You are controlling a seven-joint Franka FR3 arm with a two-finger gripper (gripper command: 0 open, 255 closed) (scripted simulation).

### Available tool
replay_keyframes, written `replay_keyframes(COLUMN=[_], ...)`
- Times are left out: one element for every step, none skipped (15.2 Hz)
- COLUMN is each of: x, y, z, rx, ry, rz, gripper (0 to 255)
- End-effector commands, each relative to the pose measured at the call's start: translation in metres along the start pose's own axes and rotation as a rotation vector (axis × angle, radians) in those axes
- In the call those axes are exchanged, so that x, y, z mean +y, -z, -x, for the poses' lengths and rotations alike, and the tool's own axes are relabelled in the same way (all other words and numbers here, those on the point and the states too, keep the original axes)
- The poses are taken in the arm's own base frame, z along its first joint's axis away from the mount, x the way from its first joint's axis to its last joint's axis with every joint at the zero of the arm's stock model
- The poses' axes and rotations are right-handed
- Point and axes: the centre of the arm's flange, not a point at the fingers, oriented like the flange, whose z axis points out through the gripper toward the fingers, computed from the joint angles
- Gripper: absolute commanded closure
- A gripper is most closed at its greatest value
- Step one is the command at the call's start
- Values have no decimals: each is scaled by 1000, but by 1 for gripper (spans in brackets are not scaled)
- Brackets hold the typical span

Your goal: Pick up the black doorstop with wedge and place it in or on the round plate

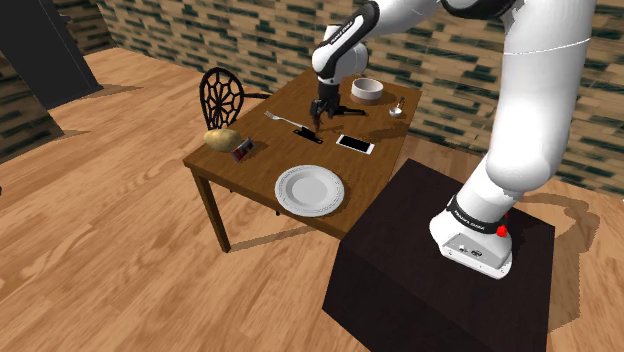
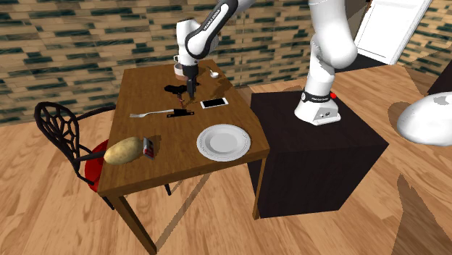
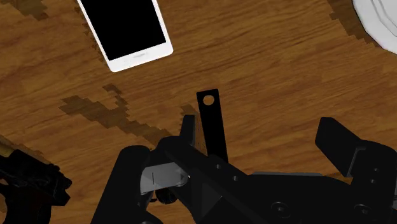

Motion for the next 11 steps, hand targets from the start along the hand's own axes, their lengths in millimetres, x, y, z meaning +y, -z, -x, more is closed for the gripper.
replay_keyframes(x=[5, 8, 11, 14, 16, 19, 22, 23, 23, 22, 22], y=[-19, -27, -36, -44, -53, -61, -70, -74, -79, -84, -89], z=[-18, -27, -37, -46, -56, -65, -75, -79, -79, -79, -79], rx=[7, 11, 14, 17, 20, 24, 27, 28, 28, 28, 28], ry=[2, 3, 4, 5, 7, 8, 9, 9, 9, 9, 9], rz=[-13, -20, -26, -32, -38, -45, -51, -54, -54, -54, -54], gripper=[0, 0, 0, 0, 0, 0, 0, 0, 0, 0, 0])
